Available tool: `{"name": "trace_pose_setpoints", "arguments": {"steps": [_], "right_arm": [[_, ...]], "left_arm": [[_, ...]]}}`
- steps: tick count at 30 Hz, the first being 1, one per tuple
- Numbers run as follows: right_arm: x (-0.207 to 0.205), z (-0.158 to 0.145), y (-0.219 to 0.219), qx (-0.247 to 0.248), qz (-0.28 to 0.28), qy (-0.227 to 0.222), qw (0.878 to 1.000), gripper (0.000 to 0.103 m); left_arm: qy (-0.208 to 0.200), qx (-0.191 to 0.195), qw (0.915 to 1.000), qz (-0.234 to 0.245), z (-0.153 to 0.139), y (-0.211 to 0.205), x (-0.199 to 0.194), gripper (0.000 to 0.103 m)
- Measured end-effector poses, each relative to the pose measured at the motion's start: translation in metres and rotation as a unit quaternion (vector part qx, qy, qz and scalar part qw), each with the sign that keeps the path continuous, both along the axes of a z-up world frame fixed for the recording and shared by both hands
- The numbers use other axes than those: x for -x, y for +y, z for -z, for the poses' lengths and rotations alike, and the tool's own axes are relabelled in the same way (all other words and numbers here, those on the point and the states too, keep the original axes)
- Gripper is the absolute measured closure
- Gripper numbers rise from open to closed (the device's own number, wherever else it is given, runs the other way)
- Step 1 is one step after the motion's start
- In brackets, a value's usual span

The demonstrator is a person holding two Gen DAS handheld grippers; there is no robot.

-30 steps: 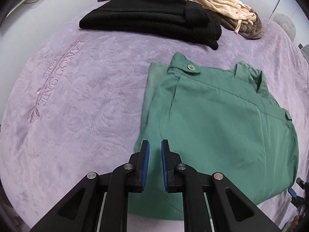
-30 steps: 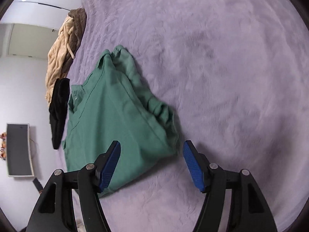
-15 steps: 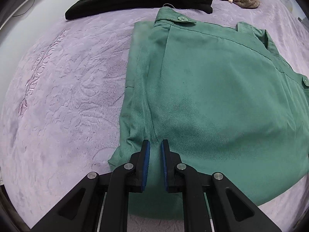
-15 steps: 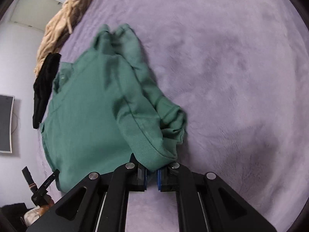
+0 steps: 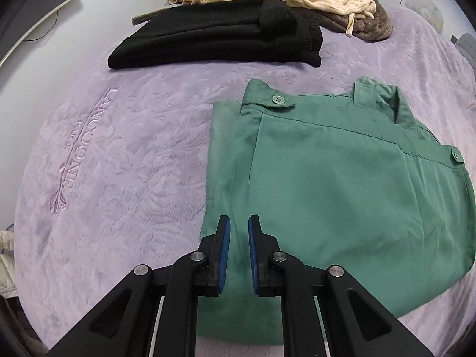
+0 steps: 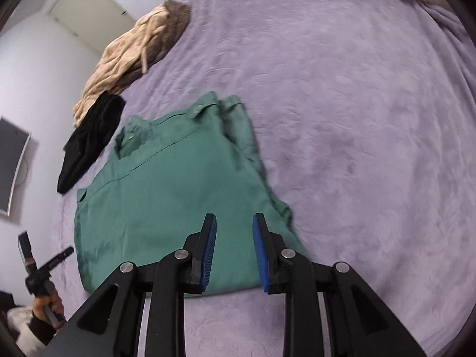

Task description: Fold small clothes

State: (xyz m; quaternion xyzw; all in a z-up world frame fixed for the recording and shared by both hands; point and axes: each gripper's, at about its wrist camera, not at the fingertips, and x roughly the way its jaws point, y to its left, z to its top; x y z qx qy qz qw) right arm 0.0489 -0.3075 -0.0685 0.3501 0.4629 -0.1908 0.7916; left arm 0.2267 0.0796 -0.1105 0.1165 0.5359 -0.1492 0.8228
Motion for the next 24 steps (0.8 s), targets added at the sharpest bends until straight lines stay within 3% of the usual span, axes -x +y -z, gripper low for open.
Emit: {"name": "trace_pose_setpoints", "arguments": {"steps": [3, 6, 7, 10, 15, 17, 19, 21, 24], "right_arm": [[-0.037, 0.026, 0.006, 0.007, -0.04, 0.024, 0.999, 0.075], [-0.044, 0.061, -0.005, -0.004, -0.033, 0.062, 0.998, 0.075], [-0.041, 0.07, -0.014, -0.014, -0.025, 0.062, 0.998, 0.081], [-0.023, 0.075, -0.034, -0.048, 0.007, 0.035, 0.998, 0.083], [0.004, 0.064, -0.051, -0.072, 0.043, 0.035, 0.996, 0.078], [0.013, 0.056, -0.045, -0.071, 0.039, 0.033, 0.996, 0.067], [0.018, 0.047, -0.036, -0.076, 0.034, 0.022, 0.996, 0.044], [0.018, 0.039, -0.023, -0.084, 0.029, 0.011, 0.996, 0.038], [0.015, 0.032, 0.0, -0.104, 0.017, 0.0, 0.994, 0.038]], "left_arm": [[0.012, -0.015, 0.9996, -0.023, 0.024, -0.006, -0.019, 0.089], [0.04, -0.022, 0.9983, -0.035, 0.047, -0.002, -0.026, 0.089], [0.04, -0.019, 0.9985, -0.033, 0.049, 0.0, -0.026, 0.089], [0.037, -0.032, 0.9986, -0.02, 0.046, -0.002, -0.022, 0.089], [0.047, -0.046, 0.9976, -0.023, 0.034, 0.005, -0.016, 0.089], [0.052, -0.051, 0.9971, -0.024, 0.029, 0.009, -0.011, 0.089], [0.058, -0.056, 0.9965, -0.02, 0.024, 0.013, -0.001, 0.089], [0.066, -0.06, 0.996, -0.013, 0.02, 0.014, 0.009, 0.089], [0.083, -0.062, 0.9946, -0.009, 0.013, 0.013, 0.025, 0.089]]}}
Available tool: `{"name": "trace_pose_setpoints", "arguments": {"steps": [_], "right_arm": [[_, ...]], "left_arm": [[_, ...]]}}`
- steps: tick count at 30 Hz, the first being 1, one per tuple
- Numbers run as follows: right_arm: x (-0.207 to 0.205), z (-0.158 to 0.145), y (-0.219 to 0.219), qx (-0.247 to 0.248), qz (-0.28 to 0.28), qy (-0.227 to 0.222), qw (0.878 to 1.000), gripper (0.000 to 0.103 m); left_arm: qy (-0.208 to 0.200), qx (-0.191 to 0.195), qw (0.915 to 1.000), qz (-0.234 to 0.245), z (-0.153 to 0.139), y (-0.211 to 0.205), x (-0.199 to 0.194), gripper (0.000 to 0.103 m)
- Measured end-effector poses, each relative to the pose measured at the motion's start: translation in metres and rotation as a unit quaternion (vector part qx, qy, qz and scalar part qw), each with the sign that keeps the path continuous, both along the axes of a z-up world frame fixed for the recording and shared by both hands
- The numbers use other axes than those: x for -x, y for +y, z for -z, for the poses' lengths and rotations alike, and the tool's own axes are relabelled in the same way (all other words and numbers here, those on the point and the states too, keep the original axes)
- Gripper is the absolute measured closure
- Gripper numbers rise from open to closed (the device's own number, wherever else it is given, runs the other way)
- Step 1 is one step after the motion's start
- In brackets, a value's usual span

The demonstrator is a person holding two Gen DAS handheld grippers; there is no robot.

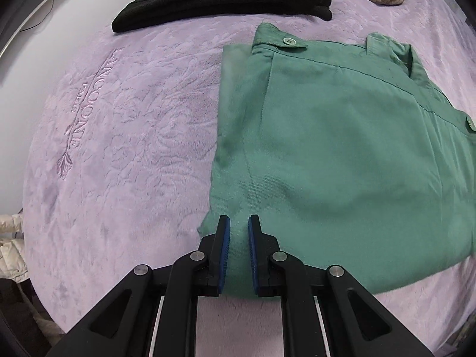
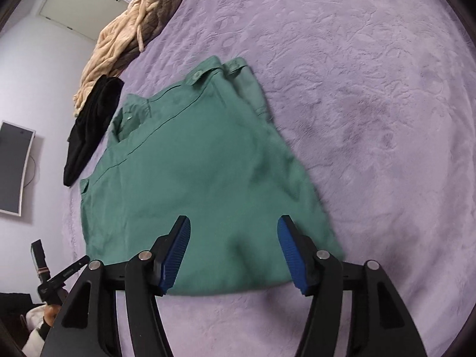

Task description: Fold small clothes

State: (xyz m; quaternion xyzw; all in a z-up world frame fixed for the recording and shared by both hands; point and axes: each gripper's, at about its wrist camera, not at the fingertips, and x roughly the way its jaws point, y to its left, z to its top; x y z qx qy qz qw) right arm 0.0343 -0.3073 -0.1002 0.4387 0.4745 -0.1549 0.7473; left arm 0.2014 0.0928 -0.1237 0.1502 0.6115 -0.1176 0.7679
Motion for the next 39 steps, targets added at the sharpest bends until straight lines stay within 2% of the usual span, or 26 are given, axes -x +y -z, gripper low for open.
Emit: {"name": "trace_pose_setpoints", "arguments": {"steps": [4, 10, 16, 17, 18, 19, 21, 29, 32, 33, 36, 39], "right_arm": [[-0.001, -0.009, 0.031, -0.018, -0.011, -0.012, 1.0, 0.031], [0.003, -0.015, 0.064, -0.042, -0.017, -0.02, 0.999, 0.026], [0.007, -0.015, 0.081, -0.053, -0.017, -0.017, 0.998, 0.026], [0.007, -0.016, 0.083, -0.054, -0.017, -0.017, 0.998, 0.026], [0.008, -0.016, 0.085, -0.054, -0.017, -0.017, 0.998, 0.026], [0.008, -0.017, 0.086, -0.055, -0.017, -0.018, 0.998, 0.025], [0.009, -0.019, 0.09, -0.053, -0.017, -0.018, 0.998, 0.023], [0.004, -0.032, 0.105, -0.032, -0.033, -0.024, 0.999, 0.021], [0.0, -0.038, 0.115, -0.015, -0.043, -0.029, 0.999, 0.01], [-0.002, -0.041, 0.119, -0.008, -0.05, -0.029, 0.998, 0.002], [-0.008, -0.046, 0.131, 0.002, -0.079, -0.037, 0.996, 0.0], [-0.017, -0.044, 0.146, -0.024, -0.116, -0.042, 0.992, 0.0]], "left_arm": [[0.018, 0.004, 0.9998, 0.009, -0.008, -0.007, 0.02, 0.089], [0.031, 0.013, 0.9993, 0.017, -0.022, -0.012, 0.043, 0.089], [0.045, 0.022, 0.9986, 0.015, -0.029, -0.012, 0.058, 0.087], [0.046, 0.022, 0.9986, 0.014, -0.03, -0.011, 0.06, 0.076], [0.048, 0.023, 0.9985, 0.013, -0.032, -0.01, 0.06, 0.022], [0.04, 0.021, 0.999, 0.006, -0.035, -0.009, 0.063, 0.002], [0.018, 0.024, 0.9995, 0.01, -0.044, -0.009, 0.068, 0.001], [0.011, 0.02, 0.9996, 0.014, -0.057, -0.013, 0.07, 0.001], [0.004, 0.002, 0.9999, 0.011, -0.059, -0.013, 0.067, 0.001], [0.005, 0.002, 0.9999, 0.011, -0.058, -0.013, 0.066, 0.001], [0.018, 0.006, 0.9996, 0.022, -0.056, -0.014, 0.067, 0.001], [0.014, 0.006, 0.9993, 0.033, -0.057, -0.015, 0.071, 0.001]]}}
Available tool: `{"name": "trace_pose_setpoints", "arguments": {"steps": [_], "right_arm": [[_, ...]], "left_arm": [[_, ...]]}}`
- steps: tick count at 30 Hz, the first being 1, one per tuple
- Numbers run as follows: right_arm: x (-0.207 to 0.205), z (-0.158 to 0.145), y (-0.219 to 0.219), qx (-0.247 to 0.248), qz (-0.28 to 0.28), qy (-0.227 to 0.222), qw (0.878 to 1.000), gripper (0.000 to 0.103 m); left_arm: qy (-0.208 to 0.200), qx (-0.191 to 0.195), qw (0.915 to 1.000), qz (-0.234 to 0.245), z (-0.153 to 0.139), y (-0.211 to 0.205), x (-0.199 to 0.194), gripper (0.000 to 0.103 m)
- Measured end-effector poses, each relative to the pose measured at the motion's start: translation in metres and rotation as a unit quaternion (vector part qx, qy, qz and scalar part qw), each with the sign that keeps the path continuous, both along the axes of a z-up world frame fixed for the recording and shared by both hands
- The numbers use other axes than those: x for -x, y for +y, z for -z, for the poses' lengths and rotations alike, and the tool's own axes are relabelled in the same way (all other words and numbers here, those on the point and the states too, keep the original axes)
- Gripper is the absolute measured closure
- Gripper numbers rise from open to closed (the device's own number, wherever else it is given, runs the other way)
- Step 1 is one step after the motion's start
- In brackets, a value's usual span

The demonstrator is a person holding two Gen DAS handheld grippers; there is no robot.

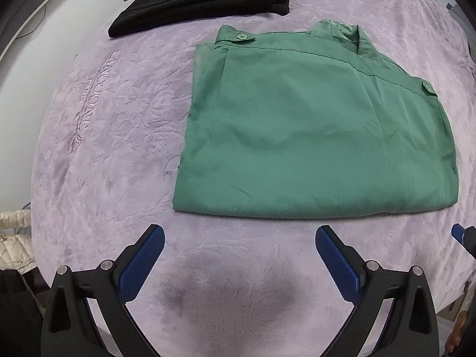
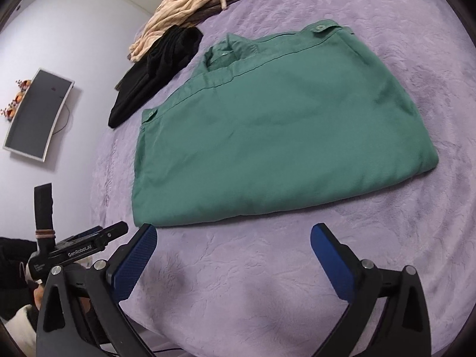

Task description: Fold small clothes

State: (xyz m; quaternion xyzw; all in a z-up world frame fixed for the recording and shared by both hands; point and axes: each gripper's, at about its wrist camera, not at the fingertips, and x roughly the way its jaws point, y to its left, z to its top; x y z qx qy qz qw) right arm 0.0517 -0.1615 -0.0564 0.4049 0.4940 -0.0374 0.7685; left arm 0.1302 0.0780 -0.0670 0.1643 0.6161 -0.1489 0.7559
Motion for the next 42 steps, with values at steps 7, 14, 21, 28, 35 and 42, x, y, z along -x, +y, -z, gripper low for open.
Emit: {"name": "trace_pose_setpoints", "arguments": {"steps": [7, 14, 21, 28, 35, 42], "right_arm": [[-0.003, 0.019, 0.015, -0.052, 0.014, 0.027, 0.998, 0.0], [-0.006, 0.032, 0.023, -0.073, 0.025, 0.056, 0.995, 0.0], [-0.011, 0.045, 0.035, -0.088, 0.025, 0.087, 0.992, 0.0], [-0.02, 0.06, 0.05, -0.108, 0.023, 0.105, 0.988, 0.0], [-0.036, 0.082, 0.064, -0.148, 0.033, 0.105, 0.983, 0.0], [-0.057, 0.1, 0.075, -0.189, 0.056, 0.083, 0.977, 0.0]], "left_arm": [[0.0, 0.008, 0.9999, 0.015, -0.001, 0.009, -0.001, 0.001], [0.011, 0.01, 0.9999, 0.002, 0.01, 0.03, -0.007, 0.001], [0.032, 0.013, 0.9992, -0.019, 0.028, 0.051, -0.012, 0.001], [0.031, 0.024, 0.9988, -0.027, 0.039, 0.06, -0.02, 0.001], [0.031, 0.035, 0.9986, -0.026, 0.056, 0.063, -0.037, 0.001], [0.038, 0.044, 0.9977, -0.034, 0.073, 0.07, -0.052, 0.001]]}}
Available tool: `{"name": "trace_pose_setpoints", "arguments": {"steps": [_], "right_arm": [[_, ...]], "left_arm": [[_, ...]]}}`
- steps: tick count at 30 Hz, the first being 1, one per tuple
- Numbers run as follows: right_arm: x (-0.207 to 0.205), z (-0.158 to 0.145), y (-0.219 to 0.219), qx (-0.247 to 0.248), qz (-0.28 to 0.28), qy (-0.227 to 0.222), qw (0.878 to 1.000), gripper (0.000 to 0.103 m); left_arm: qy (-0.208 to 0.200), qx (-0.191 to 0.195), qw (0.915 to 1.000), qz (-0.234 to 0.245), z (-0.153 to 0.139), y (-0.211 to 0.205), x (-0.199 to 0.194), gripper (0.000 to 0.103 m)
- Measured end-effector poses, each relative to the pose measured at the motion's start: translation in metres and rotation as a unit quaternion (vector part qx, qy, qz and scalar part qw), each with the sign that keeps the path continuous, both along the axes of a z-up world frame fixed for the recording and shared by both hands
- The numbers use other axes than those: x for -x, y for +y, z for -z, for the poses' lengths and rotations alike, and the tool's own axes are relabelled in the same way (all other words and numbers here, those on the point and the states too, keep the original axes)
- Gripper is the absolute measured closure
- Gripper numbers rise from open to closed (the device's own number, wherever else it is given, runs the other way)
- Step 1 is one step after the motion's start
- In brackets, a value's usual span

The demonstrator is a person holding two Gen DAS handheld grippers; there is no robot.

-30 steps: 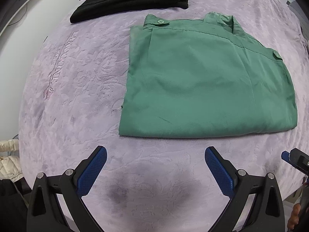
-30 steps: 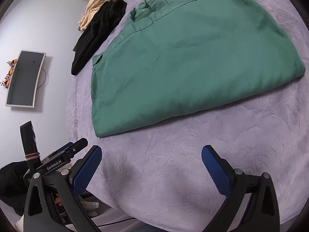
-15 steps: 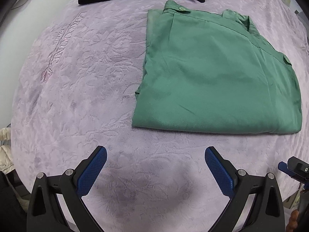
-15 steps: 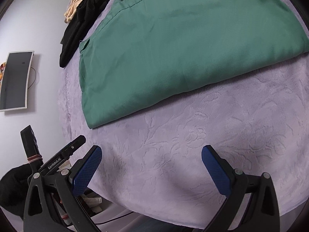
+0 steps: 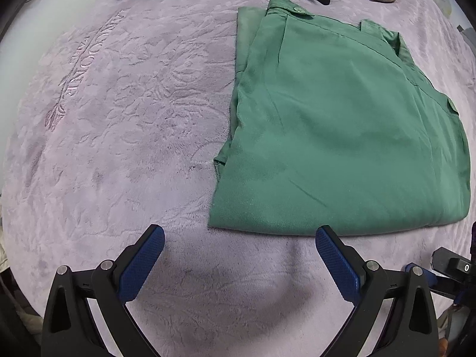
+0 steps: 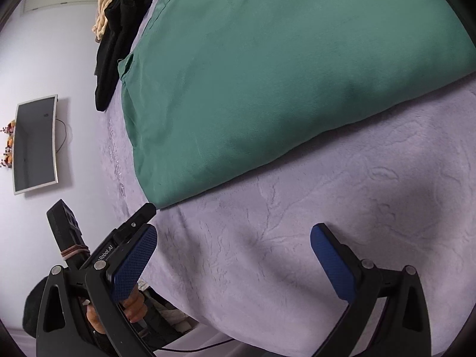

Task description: Fold small clothes

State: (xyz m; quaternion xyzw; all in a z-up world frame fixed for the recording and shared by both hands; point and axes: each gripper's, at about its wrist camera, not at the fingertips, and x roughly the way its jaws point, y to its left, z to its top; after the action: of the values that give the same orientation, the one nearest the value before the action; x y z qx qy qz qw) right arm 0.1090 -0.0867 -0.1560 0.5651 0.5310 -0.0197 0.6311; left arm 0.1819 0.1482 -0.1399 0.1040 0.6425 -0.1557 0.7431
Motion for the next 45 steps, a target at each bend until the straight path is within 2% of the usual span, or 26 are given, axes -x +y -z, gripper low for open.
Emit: {"name": "trace_pose_setpoints", "arguments": {"steps": [12, 15, 19, 23, 24, 25, 26, 27, 28, 30, 33, 35, 37, 40, 42, 44, 45], "right_arm": [[-0.037, 0.023, 0.015, -0.052, 0.049, -0.032, 0.997, 0.0], [-0.043, 0.025, 0.017, -0.061, 0.066, -0.046, 0.995, 0.0], [-0.057, 0.019, 0.016, -0.085, 0.098, -0.093, 0.987, 0.0], [-0.065, 0.031, 0.019, -0.114, 0.126, -0.079, 0.982, 0.0], [-0.066, 0.033, 0.02, -0.118, 0.131, -0.071, 0.982, 0.006], [-0.066, 0.034, 0.02, -0.115, 0.131, -0.06, 0.983, 0.026], [-0.065, 0.034, 0.019, -0.11, 0.127, -0.051, 0.984, 0.039], [-0.062, 0.033, 0.018, -0.107, 0.124, -0.048, 0.985, 0.068], [-0.06, 0.031, 0.015, -0.114, 0.124, -0.059, 0.984, 0.084], [-0.057, 0.021, 0.01, -0.121, 0.121, -0.087, 0.981, 0.09], [-0.062, -0.005, 0.007, -0.108, 0.101, -0.126, 0.981, 0.09], [-0.067, -0.019, 0.004, -0.102, 0.087, -0.146, 0.98, 0.09], [-0.072, -0.025, 0.005, -0.098, 0.076, -0.155, 0.98, 0.09], [-0.074, -0.022, 0.01, -0.09, 0.052, -0.145, 0.984, 0.09], [-0.07, -0.012, 0.018, -0.09, 0.028, -0.116, 0.989, 0.09], [-0.064, -0.004, 0.027, -0.08, -0.01, -0.08, 0.994, 0.09], [-0.061, -0.003, 0.031, -0.071, -0.03, -0.066, 0.995, 0.086]], "left_arm": [[0.009, 0.011, 0.9999, -0.002, 0.017, 0.006, -0.016, 0.001], [0.011, 0.04, 0.9991, -0.012, 0.015, 0.017, -0.025, 0.001], [0.018, 0.076, 0.9963, -0.036, 0.014, 0.034, -0.043, 0.001], [0.025, 0.12, 0.9912, -0.049, 0.014, 0.043, -0.059, 0.001], [0.03, 0.129, 0.9899, -0.049, 0.015, 0.045, -0.064, 0.001], [0.038, 0.141, 0.9881, -0.048, 0.016, 0.045, -0.069, 0.001], [0.044, 0.149, 0.9869, -0.044, 0.018, 0.044, -0.073, 0.001], [0.051, 0.161, 0.9848, -0.041, 0.02, 0.044, -0.082, 0.001], [0.058, 0.173, 0.9825, -0.038, 0.021, 0.042, -0.087, 0.001], [0.075, 0.196, 0.9772, -0.034, 0.023, 0.032, -0.09, 0.001], [0.102, 0.225, 0.9688, -0.017, 0.029, 0.015, -0.105, 0.001], [0.128, 0.25, 0.9598, 0.002, 0.034, -0.004, -0.108, 0.001], [0.147, 0.254, 0.9559, 0.007, 0.041, -0.018, -0.111, 0.001], [0.148, 0.25, 0.9569, 0.013, 0.046, -0.037, -0.114, 0.001], [0.139, 0.245, 0.9594, 0.014, 0.045, -0.048, -0.115, 0.002], [0.123, 0.226, 0.9662, 0.019, 0.044, -0.054, -0.113, 0.016], [0.112, 0.201, 0.9729, 0.026, 0.045, -0.058, -0.111, 0.032]]}}
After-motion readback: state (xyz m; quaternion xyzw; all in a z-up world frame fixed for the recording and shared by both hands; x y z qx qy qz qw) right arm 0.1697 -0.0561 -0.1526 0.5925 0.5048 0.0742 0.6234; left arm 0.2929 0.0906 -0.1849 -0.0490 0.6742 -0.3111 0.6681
